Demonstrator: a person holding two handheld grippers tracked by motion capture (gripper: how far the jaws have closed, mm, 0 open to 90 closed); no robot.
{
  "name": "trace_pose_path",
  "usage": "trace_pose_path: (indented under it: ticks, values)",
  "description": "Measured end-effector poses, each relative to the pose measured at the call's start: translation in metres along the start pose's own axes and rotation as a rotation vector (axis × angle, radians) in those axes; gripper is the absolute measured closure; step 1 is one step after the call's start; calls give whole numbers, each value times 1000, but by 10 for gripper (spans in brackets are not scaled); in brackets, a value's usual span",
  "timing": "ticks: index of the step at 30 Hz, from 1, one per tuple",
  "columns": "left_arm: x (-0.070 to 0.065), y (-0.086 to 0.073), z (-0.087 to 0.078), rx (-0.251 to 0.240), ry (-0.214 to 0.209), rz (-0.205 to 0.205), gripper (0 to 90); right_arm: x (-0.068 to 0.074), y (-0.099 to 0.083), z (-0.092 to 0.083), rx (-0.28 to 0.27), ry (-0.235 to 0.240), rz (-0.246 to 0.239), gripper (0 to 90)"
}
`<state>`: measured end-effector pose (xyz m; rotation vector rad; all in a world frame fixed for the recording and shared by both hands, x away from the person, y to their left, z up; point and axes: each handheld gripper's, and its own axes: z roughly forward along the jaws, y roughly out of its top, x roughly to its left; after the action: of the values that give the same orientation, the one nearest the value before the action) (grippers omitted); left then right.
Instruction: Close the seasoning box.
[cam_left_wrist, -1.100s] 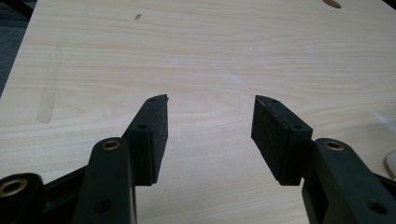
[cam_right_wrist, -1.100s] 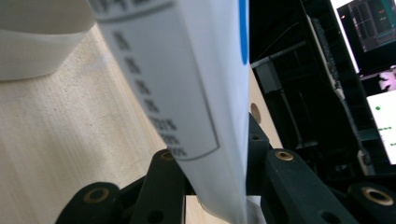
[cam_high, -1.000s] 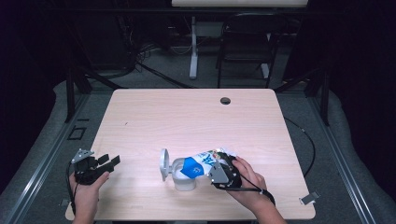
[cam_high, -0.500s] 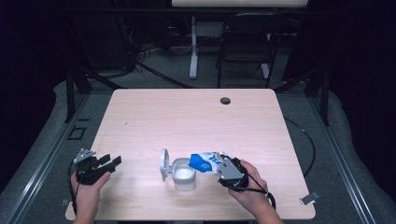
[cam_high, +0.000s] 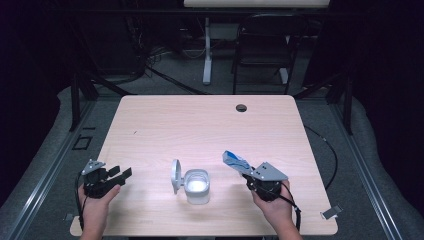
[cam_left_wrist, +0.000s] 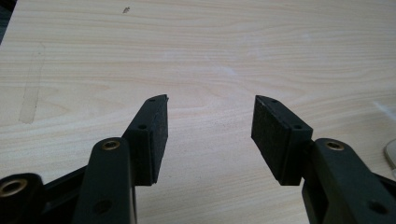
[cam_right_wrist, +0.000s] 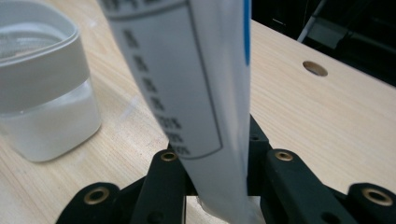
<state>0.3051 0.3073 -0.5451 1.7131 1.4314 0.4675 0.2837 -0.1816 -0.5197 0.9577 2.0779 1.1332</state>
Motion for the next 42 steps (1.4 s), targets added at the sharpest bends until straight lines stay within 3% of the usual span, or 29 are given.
trace_pose_path:
  ticks: [8, 12, 18, 22, 28, 32, 37, 42]
  values:
    - [0, 0, 0, -1, 1, 2, 466, -21, -12, -2, -12, -17, 127, 760]
    - [0, 1, -1, 0, 0, 3, 466, -24, -17, -1, -12, -56, 132, 759]
    - [-2, 0, 1, 3, -1, 13, 466, -31, -25, 7, 32, -97, 149, 760]
    - [-4, 0, 2, 2, -1, 16, 466, -32, -29, 17, 43, -82, 176, 760]
    - [-2, 0, 1, 14, 1, 14, 466, -30, -35, 33, 112, -86, 182, 757]
    - [-2, 0, 2, 14, 0, 19, 466, -29, -35, 32, 112, -86, 173, 744]
    - [-3, 0, 2, 19, -2, 21, 466, -29, -35, 29, 117, -98, 157, 699]
    - [-4, 0, 2, 15, -4, 22, 465, -28, -36, 24, 105, -89, 167, 566]
